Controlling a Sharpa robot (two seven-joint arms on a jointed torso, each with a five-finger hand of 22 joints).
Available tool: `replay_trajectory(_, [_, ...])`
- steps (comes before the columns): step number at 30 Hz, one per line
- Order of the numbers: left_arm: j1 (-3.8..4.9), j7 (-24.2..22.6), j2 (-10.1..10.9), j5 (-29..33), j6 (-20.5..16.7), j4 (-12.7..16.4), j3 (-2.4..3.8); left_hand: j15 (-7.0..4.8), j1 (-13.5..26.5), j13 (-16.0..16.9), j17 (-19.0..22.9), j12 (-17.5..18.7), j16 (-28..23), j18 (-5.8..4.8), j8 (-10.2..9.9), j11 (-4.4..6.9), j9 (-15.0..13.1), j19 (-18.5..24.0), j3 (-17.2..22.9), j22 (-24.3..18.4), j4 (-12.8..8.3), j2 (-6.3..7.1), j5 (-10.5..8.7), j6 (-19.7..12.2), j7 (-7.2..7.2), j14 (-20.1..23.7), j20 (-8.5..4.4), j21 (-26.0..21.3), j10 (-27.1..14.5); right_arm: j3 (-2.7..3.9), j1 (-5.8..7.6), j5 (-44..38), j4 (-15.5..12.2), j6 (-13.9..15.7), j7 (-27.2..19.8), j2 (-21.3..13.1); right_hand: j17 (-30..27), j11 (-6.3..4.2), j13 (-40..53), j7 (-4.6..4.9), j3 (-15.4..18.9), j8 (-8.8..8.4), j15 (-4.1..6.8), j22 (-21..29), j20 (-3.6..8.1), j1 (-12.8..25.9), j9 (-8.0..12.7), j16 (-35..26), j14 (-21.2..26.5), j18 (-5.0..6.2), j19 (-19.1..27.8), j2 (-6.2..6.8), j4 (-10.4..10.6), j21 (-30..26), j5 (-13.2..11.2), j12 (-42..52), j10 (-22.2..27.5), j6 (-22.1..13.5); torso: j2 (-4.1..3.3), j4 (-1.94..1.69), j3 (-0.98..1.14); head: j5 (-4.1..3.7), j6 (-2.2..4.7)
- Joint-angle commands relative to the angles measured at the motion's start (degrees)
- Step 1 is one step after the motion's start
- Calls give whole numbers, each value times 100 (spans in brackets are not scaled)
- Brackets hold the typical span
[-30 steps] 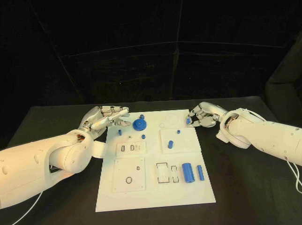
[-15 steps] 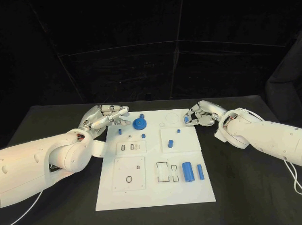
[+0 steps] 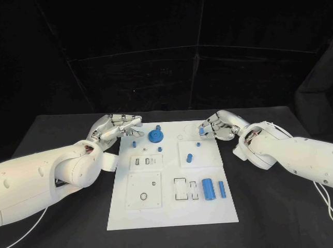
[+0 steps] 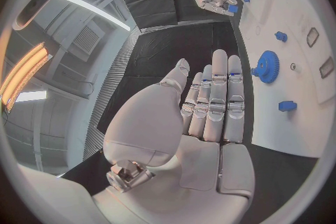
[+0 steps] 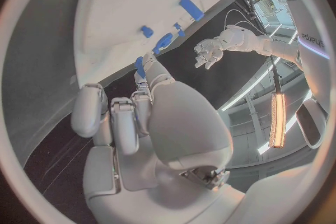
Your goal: Assemble the parts on the task board
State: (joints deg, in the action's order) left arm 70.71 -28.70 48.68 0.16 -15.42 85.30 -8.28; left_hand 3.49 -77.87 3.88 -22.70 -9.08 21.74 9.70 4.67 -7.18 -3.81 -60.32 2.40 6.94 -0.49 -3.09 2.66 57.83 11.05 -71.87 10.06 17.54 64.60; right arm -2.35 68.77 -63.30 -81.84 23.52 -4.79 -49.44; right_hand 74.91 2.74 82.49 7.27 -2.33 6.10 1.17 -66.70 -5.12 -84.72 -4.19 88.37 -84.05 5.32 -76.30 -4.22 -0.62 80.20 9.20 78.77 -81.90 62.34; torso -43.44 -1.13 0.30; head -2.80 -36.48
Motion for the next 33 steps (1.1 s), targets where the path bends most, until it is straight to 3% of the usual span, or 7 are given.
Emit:
replay_trajectory(1, [18, -12, 2, -13, 76, -10, 5, -1, 47, -6, -5, -3, 32, 76, -2, -16, 4, -2, 16, -8, -1, -6, 31, 15, 29, 47, 0, -34, -14, 8, 45, -223, -299, 183, 746, 109, 1157, -36, -457, -8, -34, -26, 39, -22, 33, 55, -7, 25, -518, -69, -30, 1, 1, 34, 41, 16, -1, 20, 32, 13, -24, 37, -14])
replay_trajectory(6, [27, -14, -23, -13, 94, -51, 6, -1, 47, -6, -7, -3, 32, 76, -2, -16, 4, -1, 17, -8, -5, -2, 31, 16, 28, 49, 0, -35, -13, 8, 66, -702, -521, 208, 1192, 455, 1174, -42, -441, -16, -94, -26, 42, -62, 34, 52, -9, 32, -522, -76, -53, -11, -25, 49, 61, 29, -13, 34, 67, 16, -44, 149, -91])
replay_trajectory(10, [35, -26, -44, 55, 73, -76, 6, -1, 47, -6, -8, -3, 32, 76, -1, -16, 4, -1, 18, -9, -7, 0, 31, 17, 28, 50, 1, -35, -12, 3, 69, -944, -493, 188, 1453, 773, 1190, -46, -416, -18, -167, -25, 47, -114, 38, 42, -12, 38, -525, -86, -83, 0, -72, 70, 41, 49, -29, 53, 96, -11, -73, 270, -124])
replay_trajectory(18, [42, -51, -91, 148, 45, -188, 6, -2, 52, -5, -14, -7, 35, 77, 3, -13, 2, -3, 26, -9, -10, -4, 31, 26, 25, 50, 0, -35, -4, -36, -11, -1407, -345, -30, 1748, 1389, 1213, -42, -396, -15, -215, -33, 44, -112, 38, 122, -12, 47, -531, -86, -82, 17, -65, 69, 12, 66, -46, 59, 105, -31, -93, 409, -194])
replay_trajectory(21, [42, -55, -110, 157, 40, -223, 6, -2, 52, -5, -14, -7, 35, 77, 3, -13, 2, -3, 26, -9, -10, -4, 31, 26, 25, 50, 0, -35, -4, -82, -45, -1562, -315, -126, 1879, 1540, 1200, -42, -395, -15, -228, -37, 43, -107, 37, 153, -11, 42, -528, -86, -80, 30, -62, 67, 6, 67, -47, 58, 100, -17, -78, 445, -214])
replay_trajectory(24, [43, -59, -120, 162, 37, -244, 6, -2, 52, -5, -14, -7, 35, 77, 3, -13, 2, -3, 26, -9, -10, -4, 31, 26, 25, 50, 0, -35, -4, -110, -99, -1703, -308, -196, 1985, 1654, 1191, -40, -387, -14, -239, -43, 42, -103, 36, 195, -10, 38, -526, -85, -77, 50, -56, 64, 8, 73, -52, 56, 95, -19, -82, 455, -219])
replay_trajectory(33, [43, -64, -137, 168, 11, -306, 6, -2, 52, -5, -14, -7, 35, 77, 3, -13, 2, -3, 26, -9, -10, -4, 31, 26, 25, 50, 0, -35, -4, -136, -195, -1921, -266, -271, 2086, 1860, 1185, -41, -388, -15, -248, -45, 42, -99, 36, 221, -10, 36, -525, -84, -75, 59, -51, 63, 8, 72, -52, 58, 93, -8, -69, 536, -257])
